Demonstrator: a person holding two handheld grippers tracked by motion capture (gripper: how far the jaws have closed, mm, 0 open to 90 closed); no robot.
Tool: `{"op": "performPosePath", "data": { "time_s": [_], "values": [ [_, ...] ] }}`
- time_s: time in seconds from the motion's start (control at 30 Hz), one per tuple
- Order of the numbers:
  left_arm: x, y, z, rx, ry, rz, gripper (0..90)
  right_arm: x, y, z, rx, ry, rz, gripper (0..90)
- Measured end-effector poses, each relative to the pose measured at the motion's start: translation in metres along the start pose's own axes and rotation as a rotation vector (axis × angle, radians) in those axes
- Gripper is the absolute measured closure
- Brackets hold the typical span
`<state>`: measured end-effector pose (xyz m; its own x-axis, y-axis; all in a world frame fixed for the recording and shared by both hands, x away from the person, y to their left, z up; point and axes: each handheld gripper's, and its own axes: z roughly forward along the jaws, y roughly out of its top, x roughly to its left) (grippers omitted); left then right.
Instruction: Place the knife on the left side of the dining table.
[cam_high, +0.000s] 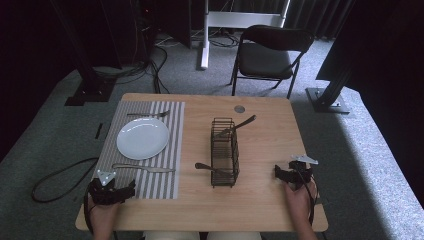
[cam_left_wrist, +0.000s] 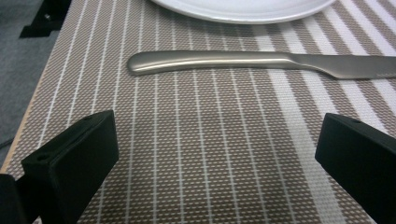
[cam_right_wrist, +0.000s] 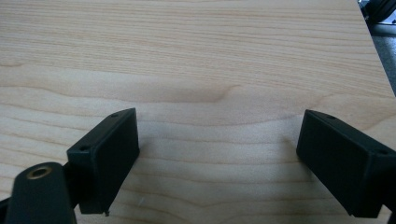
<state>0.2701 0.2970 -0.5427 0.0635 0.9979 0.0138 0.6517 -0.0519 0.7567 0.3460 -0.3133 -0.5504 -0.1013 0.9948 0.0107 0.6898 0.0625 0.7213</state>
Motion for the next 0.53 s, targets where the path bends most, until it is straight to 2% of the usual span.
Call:
{"op": "performPosePath", "data": {
  "time_s": [0.1, 0.13, 0.23, 0.4, 0.53],
  "values": [
    [0.0015, -0.0005, 0.0002, -0.004, 0.017, -0.013, 0.0, 0.0000, 0.0000, 0.0000, 0.000, 0.000, 0.000, 12.2],
    [0.0032, -0.0004, 0.0005, 0.001, 0.034, -0.031, 0.0, 0.0000, 0.0000, 0.0000, 0.000, 0.000, 0.000, 12.2],
    [0.0050, -0.0006, -0.0001, -0.013, 0.030, -0.055, 0.0, 0.0000, 0.0000, 0.0000, 0.000, 0.000, 0.000, 12.2],
    [0.0048, 0.0005, 0.0021, 0.014, 0.031, -0.052, 0.0, 0.0000, 0.0000, 0.0000, 0.000, 0.000, 0.000, 12.2],
    [0.0043, 0.0006, 0.0021, 0.014, 0.037, -0.048, 0.0, 0.0000, 0.0000, 0.0000, 0.000, 0.000, 0.000, 12.2]
  ]
}}
